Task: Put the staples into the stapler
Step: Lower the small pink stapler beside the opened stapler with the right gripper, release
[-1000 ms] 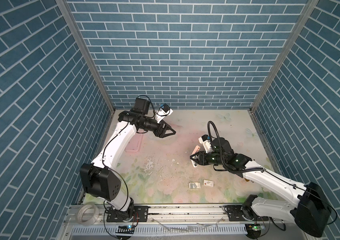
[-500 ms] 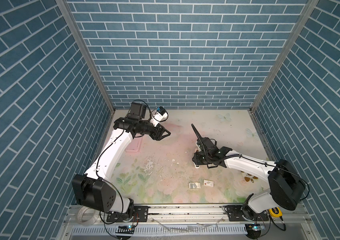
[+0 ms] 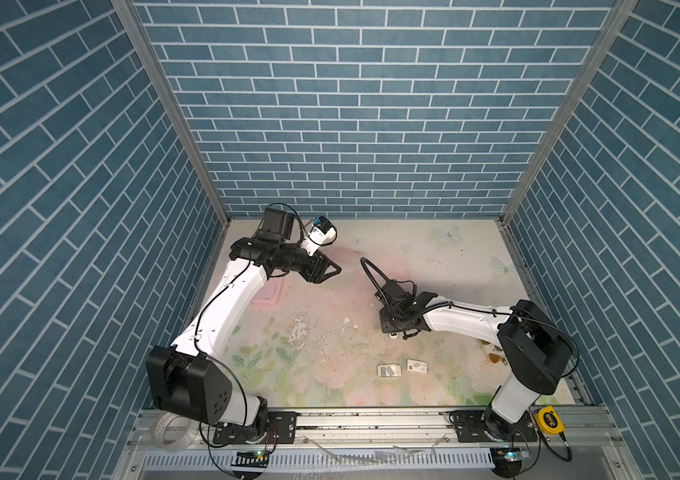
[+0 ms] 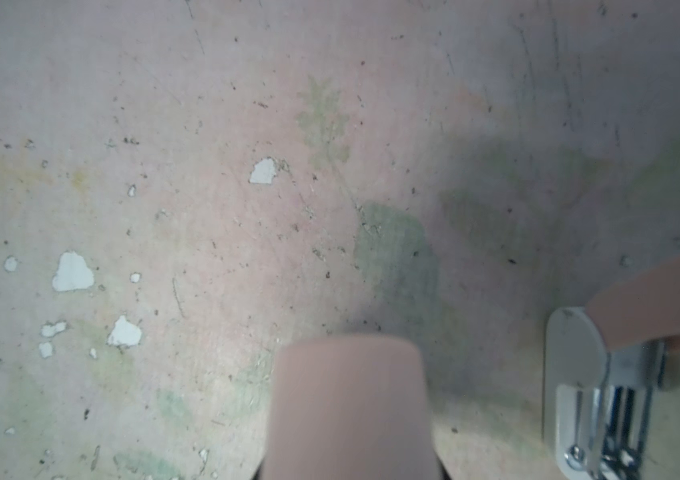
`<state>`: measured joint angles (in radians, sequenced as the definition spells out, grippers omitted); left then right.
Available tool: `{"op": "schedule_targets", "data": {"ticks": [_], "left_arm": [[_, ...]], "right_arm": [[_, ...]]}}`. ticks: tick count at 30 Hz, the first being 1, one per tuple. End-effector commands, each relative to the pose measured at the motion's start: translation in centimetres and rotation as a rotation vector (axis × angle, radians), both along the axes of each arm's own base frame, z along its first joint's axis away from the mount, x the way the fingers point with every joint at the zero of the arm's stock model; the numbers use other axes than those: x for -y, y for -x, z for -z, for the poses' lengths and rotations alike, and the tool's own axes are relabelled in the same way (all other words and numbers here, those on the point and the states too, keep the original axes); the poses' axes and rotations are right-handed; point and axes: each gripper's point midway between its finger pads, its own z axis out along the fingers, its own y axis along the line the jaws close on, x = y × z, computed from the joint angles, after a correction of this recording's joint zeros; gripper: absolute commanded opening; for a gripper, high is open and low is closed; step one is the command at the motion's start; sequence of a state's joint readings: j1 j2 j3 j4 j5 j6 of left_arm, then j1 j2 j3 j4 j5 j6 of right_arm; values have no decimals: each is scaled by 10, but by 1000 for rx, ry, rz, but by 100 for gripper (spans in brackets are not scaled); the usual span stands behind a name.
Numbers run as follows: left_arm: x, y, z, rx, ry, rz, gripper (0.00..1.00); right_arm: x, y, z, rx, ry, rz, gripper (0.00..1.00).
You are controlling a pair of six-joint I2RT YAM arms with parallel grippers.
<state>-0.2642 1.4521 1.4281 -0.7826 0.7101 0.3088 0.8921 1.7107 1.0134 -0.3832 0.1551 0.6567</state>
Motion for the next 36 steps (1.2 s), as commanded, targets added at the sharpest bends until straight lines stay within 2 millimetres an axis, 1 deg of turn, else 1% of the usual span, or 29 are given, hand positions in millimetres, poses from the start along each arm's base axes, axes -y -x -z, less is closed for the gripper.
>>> {"op": "schedule_targets", "data": {"ticks": [1,7,11,18,21,24,29,32,36], "left_arm": [[-1,-2,1,-2,5,-10,62],[-2,-2,5,-7,-3,-14,62],[-3,-2,7,-12,-9,-16,62],[-3,0,8,-11,-13,-15,62],[-4,1,9,-9,-17,-15,63],[-5,0,8,-3,-22,-17,64],[-6,-1,5,9,-31,-19,65],[-7,-1,5,10,-39,-21,66],[-9,-1,6,15,-54,-27,67]], "right_arm": [[1,-8,0,32,37,24,17],[-5,-10,10,23,49,18,21],[-7,-11,13,23,57,12,25],[-5,-7,19,25,87,13,37],[-4,-6,18,28,93,12,40],[-4,-7,13,45,91,12,42],[-3,-5,-7,73,68,2,43],[-3,1,-16,66,39,-13,43],[0,12,-23,60,17,-36,43]]}}
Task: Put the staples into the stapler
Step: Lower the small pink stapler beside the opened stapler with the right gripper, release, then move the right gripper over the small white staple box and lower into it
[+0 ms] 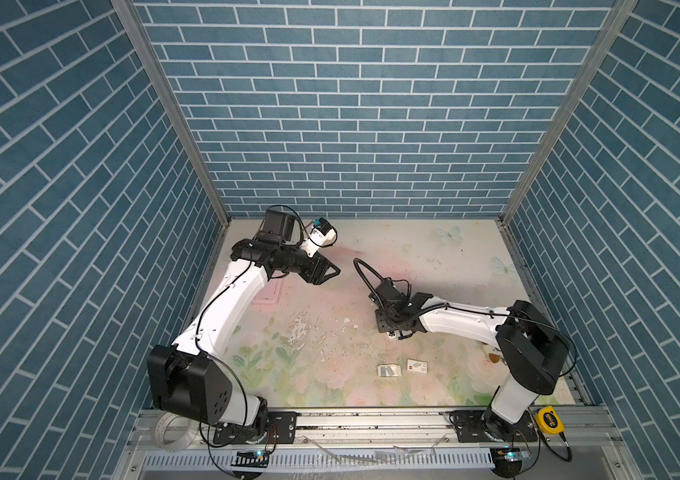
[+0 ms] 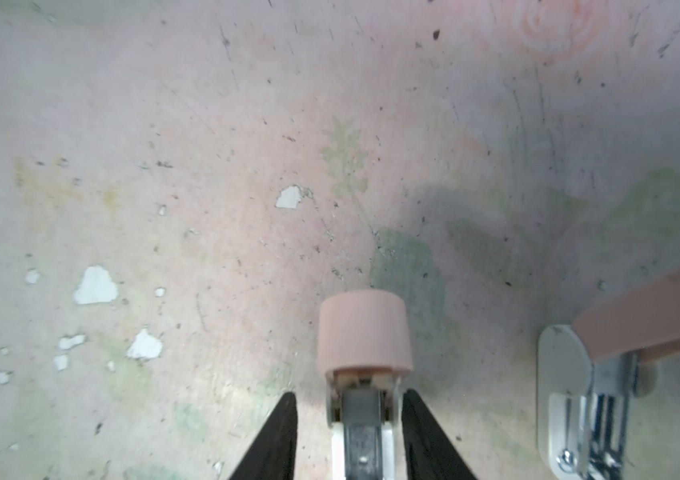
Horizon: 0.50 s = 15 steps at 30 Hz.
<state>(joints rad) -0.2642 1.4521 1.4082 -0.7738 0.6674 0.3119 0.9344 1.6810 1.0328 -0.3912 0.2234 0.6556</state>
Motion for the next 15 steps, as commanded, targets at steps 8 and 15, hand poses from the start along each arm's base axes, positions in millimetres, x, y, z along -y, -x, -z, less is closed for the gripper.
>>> {"op": "schedule_targets", "data": {"ticks": [8,15], "left_arm": [[-8,4,-3,13,-44,-7,69],[-7,3,-10,11,-37,-7,69]], "right_arm": [[28,34,-18,-10,28,-30,42],[36,77,-39,-35,-11,-126,29]]}}
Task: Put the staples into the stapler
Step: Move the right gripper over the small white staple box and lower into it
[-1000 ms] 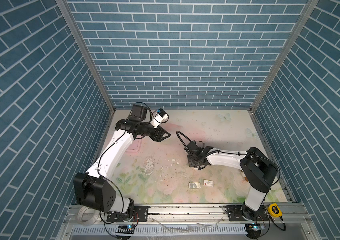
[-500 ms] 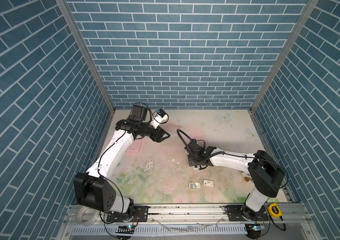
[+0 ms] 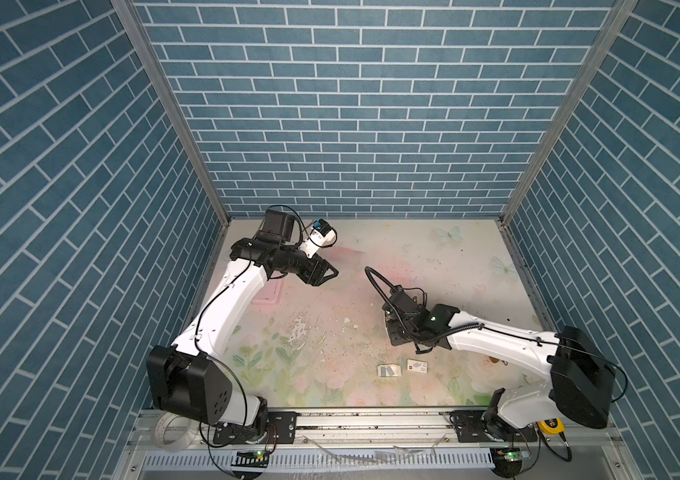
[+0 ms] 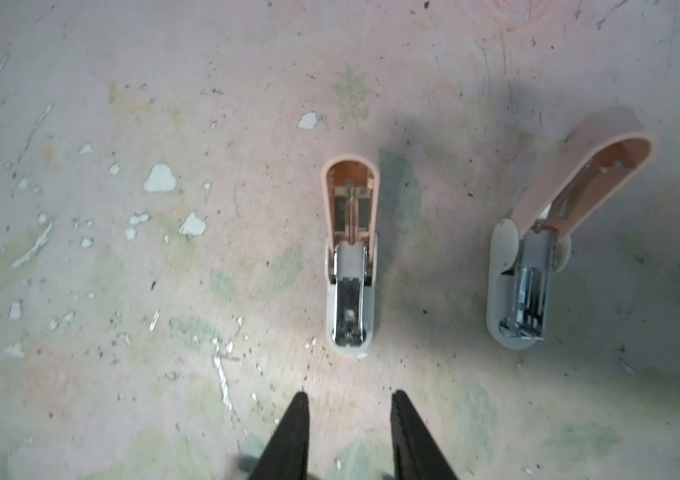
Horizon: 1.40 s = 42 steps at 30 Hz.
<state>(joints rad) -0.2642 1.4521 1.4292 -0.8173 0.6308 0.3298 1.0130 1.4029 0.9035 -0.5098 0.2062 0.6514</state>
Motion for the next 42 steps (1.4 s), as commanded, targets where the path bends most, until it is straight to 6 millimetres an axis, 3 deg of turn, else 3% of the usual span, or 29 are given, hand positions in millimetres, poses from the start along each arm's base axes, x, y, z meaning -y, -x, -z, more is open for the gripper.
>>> {"op": "schedule_targets", "data": {"ticks": [1,6,11,16,24,42], "left_arm": [[-1,1,-11,13,4,6,69],[1,-1,-6,2,3,12,69],[2,-3,-1,-16,1,15,69],[2,-2,1,-25,2,16,69],[2,1,3,-23,6,19,69],[2,1,6,-28,8,22,69]], "right_arm": [[12,30,-4,-47,20,-51,28],[6,63,-2,-120,-3,-127,24],[-3,77,16,-167,36,-157,24],[-15,83,32,-190,46,-164,25],[-14,85,51,-185,142,-142,24],[-11,87,62,-192,237,-137,22]]}}
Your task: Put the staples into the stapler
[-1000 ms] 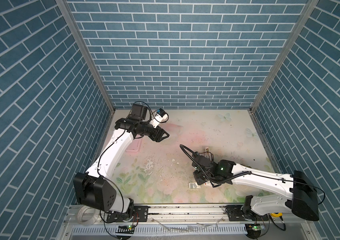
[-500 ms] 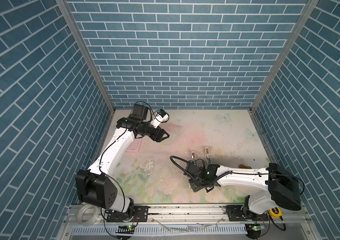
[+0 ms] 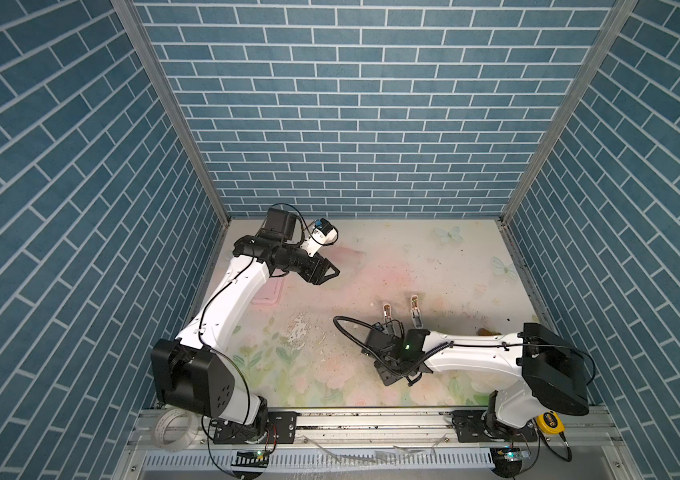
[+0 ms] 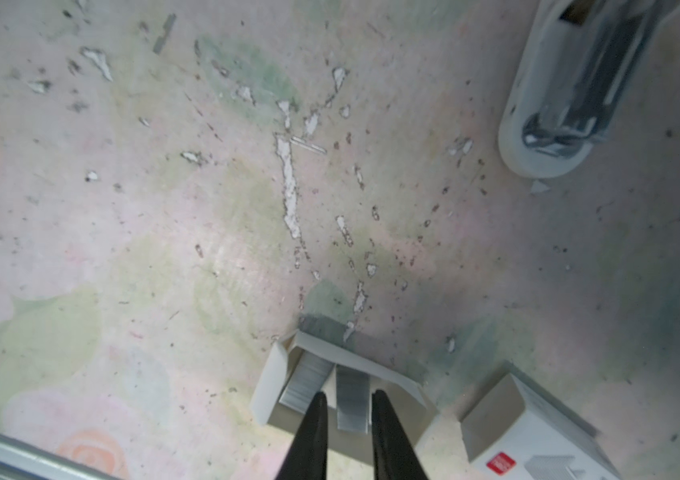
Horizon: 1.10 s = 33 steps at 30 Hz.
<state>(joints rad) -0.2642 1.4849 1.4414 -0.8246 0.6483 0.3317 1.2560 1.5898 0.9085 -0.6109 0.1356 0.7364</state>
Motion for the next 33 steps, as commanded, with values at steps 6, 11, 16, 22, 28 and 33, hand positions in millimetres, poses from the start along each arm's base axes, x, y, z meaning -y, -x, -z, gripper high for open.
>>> {"op": "schedule_targets", "data": {"ticks": [6,11,16,22,28,33], "left_arm": [[0,3,-1,2,5,11,69],[-1,3,0,0,3,9,69],[-1,4,1,-1,1,8,69],[-1,4,1,1,1,9,69],[-1,4,2,-2,4,10,69],[-1,4,2,-5,6,9,69]], "right_arm": [[4,-1,0,17,42,39,22],[3,-1,3,14,49,36,22],[3,0,6,12,59,34,24],[1,0,8,11,67,33,24],[4,-2,9,22,88,38,24],[4,-4,9,29,89,41,23]]}}
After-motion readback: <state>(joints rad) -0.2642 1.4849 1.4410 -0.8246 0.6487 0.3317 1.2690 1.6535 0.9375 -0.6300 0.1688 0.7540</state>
